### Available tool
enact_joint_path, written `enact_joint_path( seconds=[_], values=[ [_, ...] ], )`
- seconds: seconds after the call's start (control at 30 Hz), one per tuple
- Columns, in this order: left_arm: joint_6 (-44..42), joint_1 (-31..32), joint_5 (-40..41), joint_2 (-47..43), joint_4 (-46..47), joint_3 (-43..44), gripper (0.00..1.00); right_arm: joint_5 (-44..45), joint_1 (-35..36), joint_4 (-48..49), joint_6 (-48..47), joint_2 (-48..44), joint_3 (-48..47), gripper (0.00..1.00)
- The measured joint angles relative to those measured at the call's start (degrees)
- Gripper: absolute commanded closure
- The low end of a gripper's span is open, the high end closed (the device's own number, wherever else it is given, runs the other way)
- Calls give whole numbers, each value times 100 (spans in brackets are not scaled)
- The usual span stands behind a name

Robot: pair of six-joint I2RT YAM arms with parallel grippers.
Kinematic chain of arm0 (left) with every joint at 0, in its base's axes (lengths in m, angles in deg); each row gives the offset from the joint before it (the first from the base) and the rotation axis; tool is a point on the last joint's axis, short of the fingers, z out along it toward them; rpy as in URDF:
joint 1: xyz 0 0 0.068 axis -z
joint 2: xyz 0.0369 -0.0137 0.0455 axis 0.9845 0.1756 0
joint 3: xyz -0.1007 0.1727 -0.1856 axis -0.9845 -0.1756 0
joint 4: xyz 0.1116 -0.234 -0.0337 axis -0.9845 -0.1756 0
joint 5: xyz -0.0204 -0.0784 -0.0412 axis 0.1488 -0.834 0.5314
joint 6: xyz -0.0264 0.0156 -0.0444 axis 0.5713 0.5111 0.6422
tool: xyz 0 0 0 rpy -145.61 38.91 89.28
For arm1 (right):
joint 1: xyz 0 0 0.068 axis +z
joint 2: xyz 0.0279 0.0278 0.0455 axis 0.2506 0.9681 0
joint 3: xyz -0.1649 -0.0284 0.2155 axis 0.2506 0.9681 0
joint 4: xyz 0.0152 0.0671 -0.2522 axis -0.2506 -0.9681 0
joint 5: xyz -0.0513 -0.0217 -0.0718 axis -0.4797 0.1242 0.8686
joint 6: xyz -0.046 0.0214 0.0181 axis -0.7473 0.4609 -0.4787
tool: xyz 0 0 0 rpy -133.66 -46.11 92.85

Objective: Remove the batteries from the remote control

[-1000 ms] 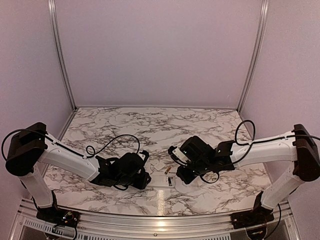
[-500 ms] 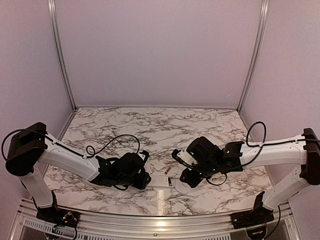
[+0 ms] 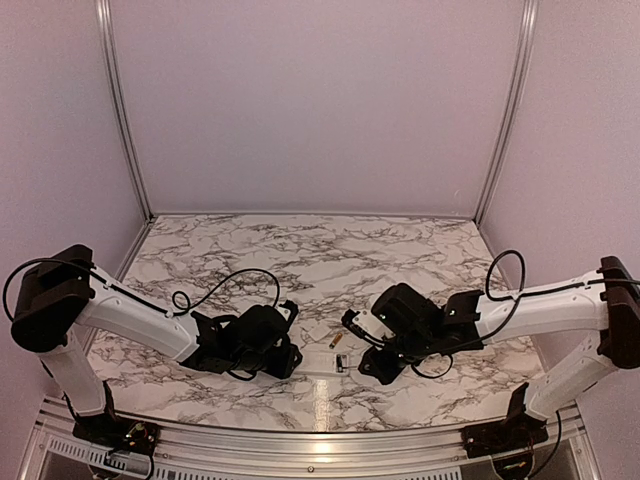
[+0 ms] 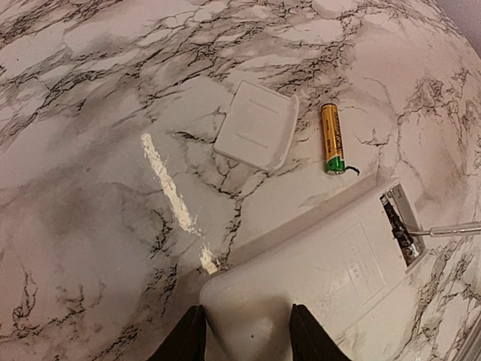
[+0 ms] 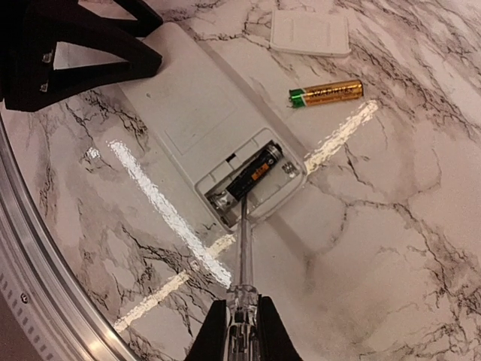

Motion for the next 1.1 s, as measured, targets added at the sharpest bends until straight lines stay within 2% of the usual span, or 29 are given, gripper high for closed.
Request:
enact_joint_path(
  seconds=[0.5, 0.8, 1.1],
  values=[
    [2, 0, 0, 0, 0, 0, 60, 393, 24, 529, 24, 153, 96, 100],
    [2, 0, -2, 0, -11, 0, 60, 695, 105, -48, -22, 437, -428, 100],
    [0, 0, -59, 0, 2, 0, 60, 1093, -153, -356, -149, 542, -833, 100]
  ],
)
